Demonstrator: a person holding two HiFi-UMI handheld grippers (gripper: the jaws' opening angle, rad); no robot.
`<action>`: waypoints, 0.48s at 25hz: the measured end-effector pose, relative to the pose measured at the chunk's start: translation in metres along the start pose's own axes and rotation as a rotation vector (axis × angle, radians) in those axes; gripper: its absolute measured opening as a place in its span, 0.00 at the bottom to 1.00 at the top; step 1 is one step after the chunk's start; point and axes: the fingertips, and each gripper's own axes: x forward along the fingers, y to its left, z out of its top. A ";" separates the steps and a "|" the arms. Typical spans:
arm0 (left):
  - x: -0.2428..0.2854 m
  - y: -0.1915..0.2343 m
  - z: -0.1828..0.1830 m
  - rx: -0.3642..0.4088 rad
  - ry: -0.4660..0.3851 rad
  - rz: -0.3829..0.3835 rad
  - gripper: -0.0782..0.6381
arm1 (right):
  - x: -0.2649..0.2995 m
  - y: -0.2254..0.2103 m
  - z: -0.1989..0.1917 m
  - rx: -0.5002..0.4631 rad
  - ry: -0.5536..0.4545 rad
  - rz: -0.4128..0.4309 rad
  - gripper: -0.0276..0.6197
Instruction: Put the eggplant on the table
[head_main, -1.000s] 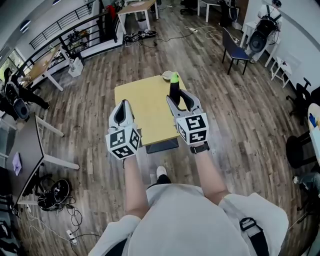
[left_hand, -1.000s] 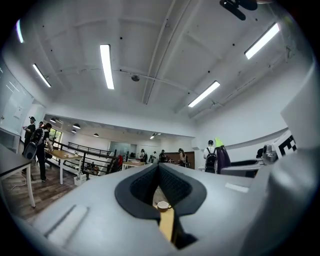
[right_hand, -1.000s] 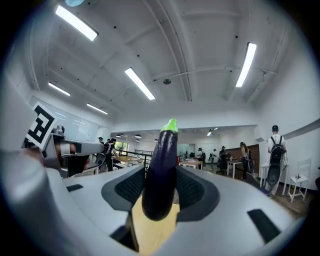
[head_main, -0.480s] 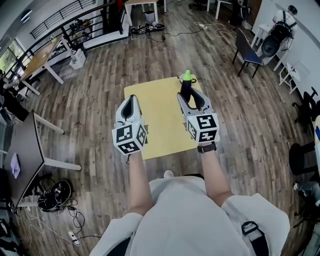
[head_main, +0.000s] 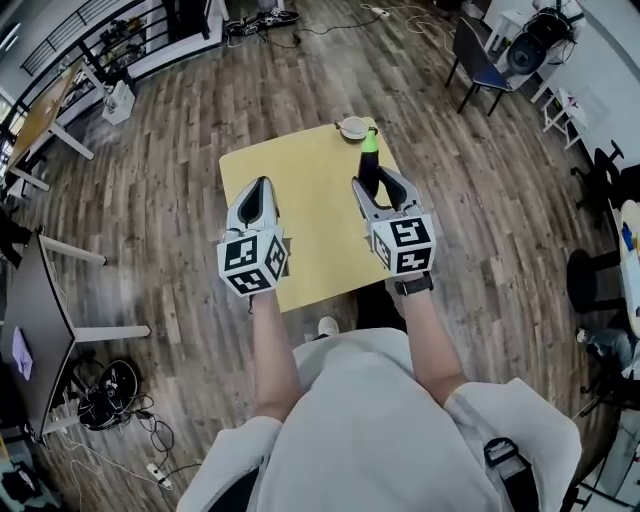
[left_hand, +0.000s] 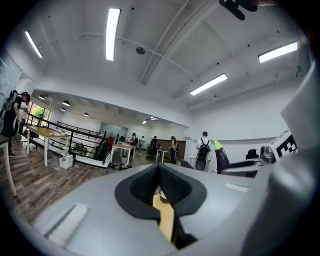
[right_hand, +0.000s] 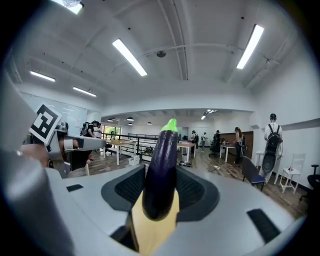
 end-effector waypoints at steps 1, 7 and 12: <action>0.007 -0.001 -0.003 -0.005 0.003 -0.006 0.12 | 0.004 -0.004 -0.005 0.003 0.016 0.000 0.34; 0.058 -0.029 -0.026 0.011 0.038 -0.058 0.12 | 0.035 -0.043 -0.032 0.015 0.095 0.005 0.34; 0.097 -0.034 -0.038 0.005 0.076 -0.061 0.12 | 0.066 -0.062 -0.044 0.041 0.146 0.018 0.34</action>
